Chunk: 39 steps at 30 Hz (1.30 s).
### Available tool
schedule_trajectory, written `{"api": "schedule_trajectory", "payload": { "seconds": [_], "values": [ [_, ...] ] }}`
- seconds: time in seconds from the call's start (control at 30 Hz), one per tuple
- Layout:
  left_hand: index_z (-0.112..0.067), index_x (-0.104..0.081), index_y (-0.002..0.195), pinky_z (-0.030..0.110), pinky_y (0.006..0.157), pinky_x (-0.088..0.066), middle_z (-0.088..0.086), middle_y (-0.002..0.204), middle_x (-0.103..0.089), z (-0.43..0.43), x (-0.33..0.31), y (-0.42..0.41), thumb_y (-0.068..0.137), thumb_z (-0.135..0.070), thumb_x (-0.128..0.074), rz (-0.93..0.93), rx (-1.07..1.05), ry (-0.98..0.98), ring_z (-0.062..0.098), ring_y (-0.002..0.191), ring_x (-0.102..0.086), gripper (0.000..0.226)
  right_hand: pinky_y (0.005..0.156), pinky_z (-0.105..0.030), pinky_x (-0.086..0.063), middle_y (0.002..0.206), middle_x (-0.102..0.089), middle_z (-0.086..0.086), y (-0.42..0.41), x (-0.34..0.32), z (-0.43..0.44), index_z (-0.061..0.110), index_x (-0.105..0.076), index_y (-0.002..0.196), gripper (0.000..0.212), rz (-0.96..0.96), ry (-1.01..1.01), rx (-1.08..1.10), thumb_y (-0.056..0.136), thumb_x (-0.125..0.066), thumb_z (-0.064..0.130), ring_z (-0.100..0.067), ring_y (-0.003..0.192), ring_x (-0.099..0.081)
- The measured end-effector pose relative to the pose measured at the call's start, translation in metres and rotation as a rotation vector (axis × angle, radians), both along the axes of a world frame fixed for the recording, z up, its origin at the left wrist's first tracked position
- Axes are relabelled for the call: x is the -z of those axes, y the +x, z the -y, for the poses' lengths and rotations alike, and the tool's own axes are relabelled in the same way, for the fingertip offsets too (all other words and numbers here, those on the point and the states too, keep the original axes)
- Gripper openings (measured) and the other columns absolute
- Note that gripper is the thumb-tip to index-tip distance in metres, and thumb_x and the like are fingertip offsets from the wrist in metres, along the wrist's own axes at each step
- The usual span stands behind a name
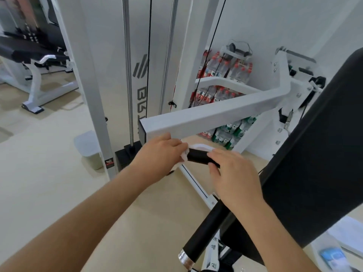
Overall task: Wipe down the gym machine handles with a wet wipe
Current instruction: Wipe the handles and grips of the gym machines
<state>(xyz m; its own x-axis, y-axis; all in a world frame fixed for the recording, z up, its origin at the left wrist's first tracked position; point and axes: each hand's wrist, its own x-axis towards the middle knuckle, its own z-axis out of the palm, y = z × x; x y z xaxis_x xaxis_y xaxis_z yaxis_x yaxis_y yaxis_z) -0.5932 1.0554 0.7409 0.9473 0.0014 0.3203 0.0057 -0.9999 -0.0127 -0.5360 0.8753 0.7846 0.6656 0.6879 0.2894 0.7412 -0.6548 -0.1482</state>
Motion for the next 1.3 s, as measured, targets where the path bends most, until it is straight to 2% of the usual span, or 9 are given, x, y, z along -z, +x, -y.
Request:
{"api": "schedule_trajectory", "payload": {
  "seconds": [0.13,0.27,0.37,0.53,0.7,0.83,1.0,1.07,1.3],
  "values": [
    [-0.016,-0.062,0.112,0.031,0.079,-0.05,0.0,0.093,-0.062,-0.002,-0.044,0.034,0.087,-0.028,-0.062,-0.509,-0.06,-0.037,0.022,0.091,-0.059,0.027,0.079,-0.029,-0.052,0.114,-0.066,0.007,0.003,-0.01,0.001,0.029,-0.06,0.123,0.03,-0.027,-0.148,-0.009,0.096,-0.05,0.023,-0.015,0.097,-0.062],
    [-0.018,-0.067,0.098,0.029,0.069,-0.049,0.0,0.085,-0.065,-0.003,-0.051,0.051,0.074,-0.032,-0.075,-0.612,-0.067,-0.102,0.021,0.082,-0.061,0.029,0.077,-0.032,-0.052,0.102,-0.069,0.005,0.017,-0.018,-0.003,0.038,-0.059,0.122,0.033,-0.09,-0.176,0.018,0.096,-0.049,0.023,-0.017,0.091,-0.062],
    [-0.023,-0.065,0.099,0.029,0.07,-0.049,-0.002,0.086,-0.065,-0.003,-0.029,0.037,0.077,-0.035,-0.072,-0.431,-0.082,-0.115,0.019,0.085,-0.06,0.027,0.074,-0.032,-0.052,0.099,-0.069,0.004,0.016,-0.015,-0.003,0.037,-0.06,0.121,0.032,-0.09,-0.141,0.022,0.095,-0.05,0.021,-0.018,0.087,-0.062],
    [-0.016,-0.069,0.104,0.029,0.062,-0.049,-0.006,0.095,-0.072,0.007,0.025,-0.007,0.068,-0.002,-0.078,0.298,-0.055,-0.197,0.021,0.069,-0.053,0.039,0.063,-0.026,-0.047,0.092,-0.069,0.006,0.017,-0.002,0.001,0.037,-0.06,0.121,0.032,-0.063,-0.075,0.042,0.095,-0.051,0.021,-0.015,0.079,-0.06],
    [-0.009,-0.072,0.108,0.026,0.076,-0.049,-0.001,0.108,-0.072,0.016,0.036,-0.014,0.065,0.009,-0.078,0.457,-0.089,-0.126,0.024,0.077,-0.06,0.047,0.072,-0.034,-0.057,0.104,-0.073,0.0,0.009,0.017,0.005,0.019,-0.069,0.108,0.037,-0.047,0.054,0.006,0.076,-0.069,-0.002,-0.022,0.092,-0.069],
    [-0.018,-0.069,0.107,0.032,0.077,-0.05,-0.005,0.099,-0.072,0.016,0.012,-0.003,0.071,-0.006,-0.077,0.151,-0.156,-0.083,0.025,0.089,-0.055,0.039,0.102,-0.038,-0.046,0.132,-0.057,-0.004,-0.002,0.026,0.029,0.014,-0.056,0.127,0.05,-0.056,0.048,-0.077,0.08,-0.066,0.002,-0.023,0.125,-0.05],
    [-0.025,-0.065,0.106,0.03,0.082,-0.048,-0.005,0.091,-0.063,0.001,-0.037,0.041,0.079,-0.025,-0.07,-0.514,-0.195,-0.229,0.016,0.091,-0.054,0.028,0.1,-0.024,-0.031,0.142,-0.049,-0.002,-0.016,0.024,0.059,0.015,-0.049,0.137,0.047,-0.177,0.137,0.106,0.092,-0.057,0.026,-0.019,0.126,-0.049],
    [-0.024,-0.065,0.104,0.03,0.082,-0.049,-0.004,0.091,-0.064,0.004,-0.04,0.045,0.077,-0.024,-0.072,-0.56,-0.206,-0.224,0.016,0.09,-0.056,0.028,0.104,-0.024,-0.031,0.146,-0.044,0.0,-0.016,0.018,0.058,0.017,-0.046,0.139,0.048,-0.214,0.105,0.097,0.094,-0.056,0.029,-0.019,0.129,-0.047],
    [-0.012,-0.07,0.099,0.035,0.069,-0.055,-0.001,0.093,-0.074,0.042,0.013,-0.013,0.067,0.011,-0.069,0.304,-0.24,-0.213,0.028,0.084,-0.062,0.039,0.095,-0.038,-0.048,0.133,-0.056,-0.009,-0.018,0.012,0.049,0.014,-0.058,0.128,0.044,-0.195,0.042,0.132,0.085,-0.067,0.018,-0.028,0.116,-0.057]
  ]
}}
